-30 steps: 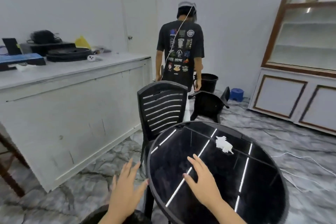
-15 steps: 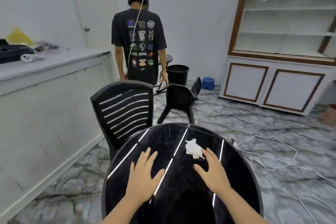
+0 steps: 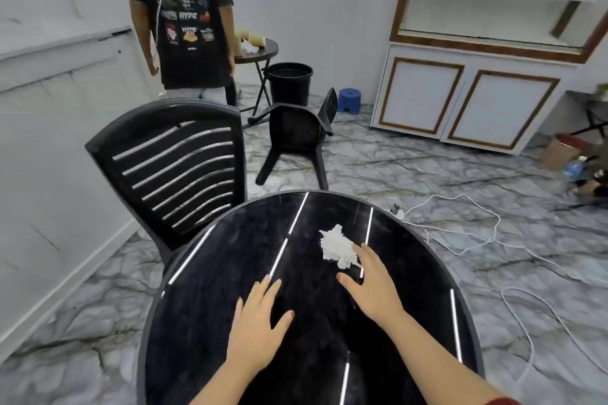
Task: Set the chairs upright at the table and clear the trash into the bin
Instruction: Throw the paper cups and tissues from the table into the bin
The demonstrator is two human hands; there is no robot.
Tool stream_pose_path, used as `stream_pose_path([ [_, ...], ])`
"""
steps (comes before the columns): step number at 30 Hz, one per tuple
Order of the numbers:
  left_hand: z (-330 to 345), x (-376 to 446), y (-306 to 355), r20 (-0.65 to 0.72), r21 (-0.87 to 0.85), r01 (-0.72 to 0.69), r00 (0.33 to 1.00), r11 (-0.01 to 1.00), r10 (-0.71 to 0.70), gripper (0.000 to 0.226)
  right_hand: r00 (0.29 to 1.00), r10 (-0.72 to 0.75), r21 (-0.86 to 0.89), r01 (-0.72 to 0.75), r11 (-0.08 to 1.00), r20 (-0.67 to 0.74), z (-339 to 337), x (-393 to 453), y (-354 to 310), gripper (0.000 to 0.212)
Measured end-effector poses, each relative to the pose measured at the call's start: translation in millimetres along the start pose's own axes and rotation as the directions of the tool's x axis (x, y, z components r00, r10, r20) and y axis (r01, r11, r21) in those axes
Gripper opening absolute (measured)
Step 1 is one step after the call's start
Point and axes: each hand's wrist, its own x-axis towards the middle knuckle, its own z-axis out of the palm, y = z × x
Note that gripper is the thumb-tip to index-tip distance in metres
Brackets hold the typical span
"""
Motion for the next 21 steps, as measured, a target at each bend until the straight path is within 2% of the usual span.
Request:
stream_pose_path([
  [7, 23.4, 1.9, -20.2, -0.096, 0.159, -0.039, 0.994, 0.986, 0.055, 0.074, 1.0, -0.01, -0.025, 0.009, 1.0, -0.018, 16.8, 31.4, 3.4, 0.075],
  [12, 24.7, 1.3, -16.6, -0.125, 0.185, -0.034, 0.99, 0.982, 0.058, 0.069, 1.0, -0.027, -0.059, 0.026, 0.998, -0.013, 26.1, 56.3, 6.7, 0.077],
  [16, 24.6, 1.1, -15.2, -0.115, 0.193, -0.027, 0.992, 0.981, 0.05, 0.066, 0.997, -0.074, -0.181, 0.066, 0.981, -0.034, 36.9, 72.1, 10.7, 0.079],
  [21, 26.7, 2.9, -18.2, -0.12, 0.206, -0.026, 0.991, 0.978, 0.052, 0.063, 0.993, -0.116, -0.233, 0.112, 0.966, -0.001, 44.3, 80.9, 11.0, 0.079],
])
